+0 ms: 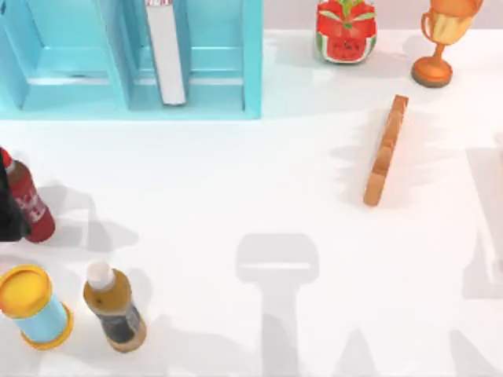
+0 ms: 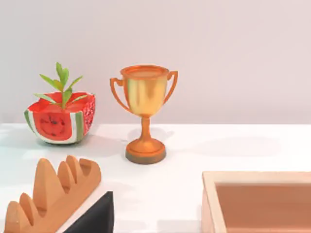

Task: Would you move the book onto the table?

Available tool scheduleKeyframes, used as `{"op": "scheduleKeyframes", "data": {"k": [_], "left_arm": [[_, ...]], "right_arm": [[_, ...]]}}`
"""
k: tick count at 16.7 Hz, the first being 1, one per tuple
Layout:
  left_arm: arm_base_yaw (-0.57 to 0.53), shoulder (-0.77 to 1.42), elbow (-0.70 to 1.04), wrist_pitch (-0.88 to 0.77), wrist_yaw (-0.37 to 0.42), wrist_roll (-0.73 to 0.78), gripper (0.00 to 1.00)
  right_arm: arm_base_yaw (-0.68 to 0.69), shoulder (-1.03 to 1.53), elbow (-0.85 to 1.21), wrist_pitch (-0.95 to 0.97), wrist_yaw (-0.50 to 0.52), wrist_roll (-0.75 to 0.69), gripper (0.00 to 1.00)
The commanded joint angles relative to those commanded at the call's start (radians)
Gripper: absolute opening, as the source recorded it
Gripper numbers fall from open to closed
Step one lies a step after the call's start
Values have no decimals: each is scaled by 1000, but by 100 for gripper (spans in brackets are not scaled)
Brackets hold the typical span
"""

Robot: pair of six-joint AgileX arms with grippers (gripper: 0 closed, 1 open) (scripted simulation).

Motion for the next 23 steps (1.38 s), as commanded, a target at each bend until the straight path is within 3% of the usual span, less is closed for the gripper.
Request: {"op": "scheduleKeyframes", "data": {"k": [14, 18, 23], "left_arm": [[-288, 1389, 575, 634, -239, -42, 100], [-337, 1600, 651, 733, -277, -48, 100], [-352, 1648, 661, 758, -287, -49, 100]], "right_arm": [[0, 0, 0, 0, 0, 0, 100], [0, 0, 0, 0, 0, 0, 100], [0, 0, 0, 0, 0, 0, 100]]}}
